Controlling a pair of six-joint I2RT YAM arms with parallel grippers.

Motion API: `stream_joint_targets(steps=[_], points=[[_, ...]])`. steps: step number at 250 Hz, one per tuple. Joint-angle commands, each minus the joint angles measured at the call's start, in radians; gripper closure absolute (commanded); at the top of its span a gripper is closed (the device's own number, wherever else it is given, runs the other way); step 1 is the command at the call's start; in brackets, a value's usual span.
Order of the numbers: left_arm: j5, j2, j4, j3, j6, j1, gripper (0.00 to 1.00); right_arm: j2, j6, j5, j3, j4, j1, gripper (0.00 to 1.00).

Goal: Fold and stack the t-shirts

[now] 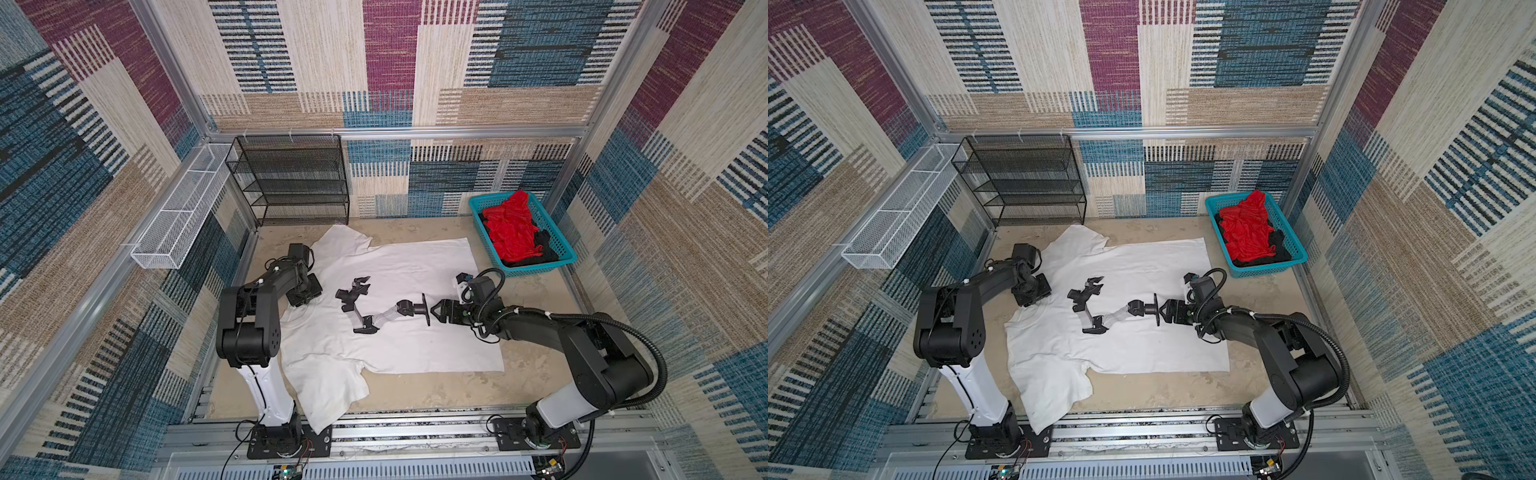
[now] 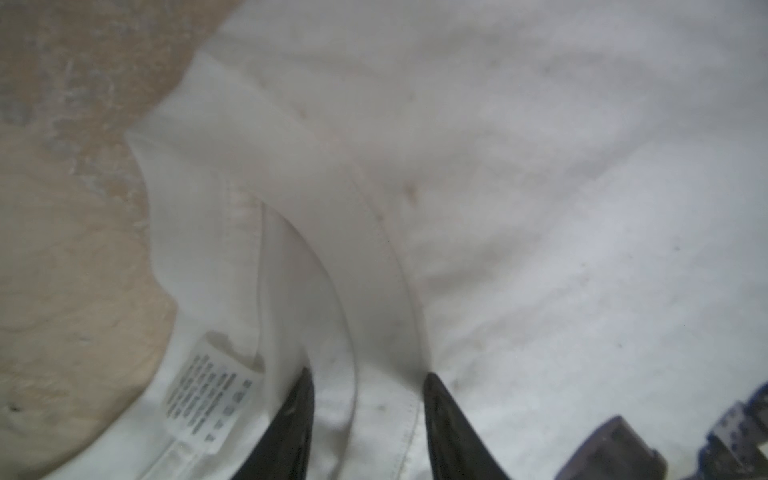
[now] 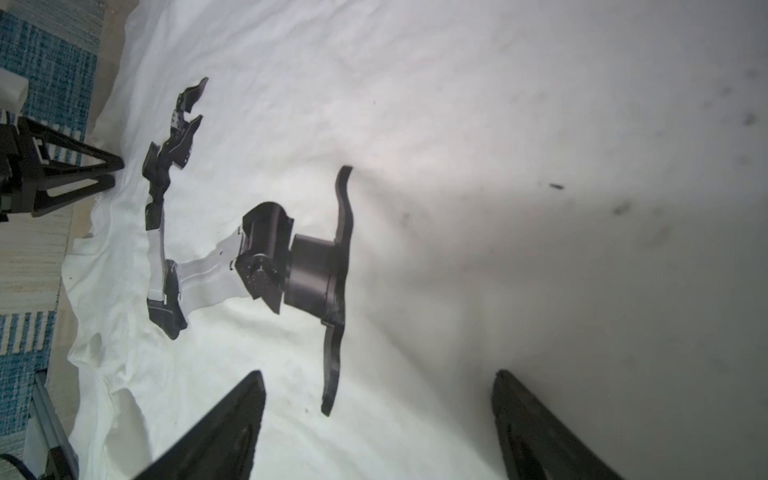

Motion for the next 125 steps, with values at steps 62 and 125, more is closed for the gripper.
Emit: stream_joint_targets(steps=[62, 125], points=[[0.010, -0.165, -0.077, -0.275, -0.060, 0.011, 0.54, -0.267, 0.267, 0.075, -0.268, -0.194, 0.171, 0.14], [-0.014, -0.306, -0.155, -0.301, -0.040, 0.010, 0.55, -0.536, 0.291, 0.213, -0.224, -0.474, 0.176, 0.10]])
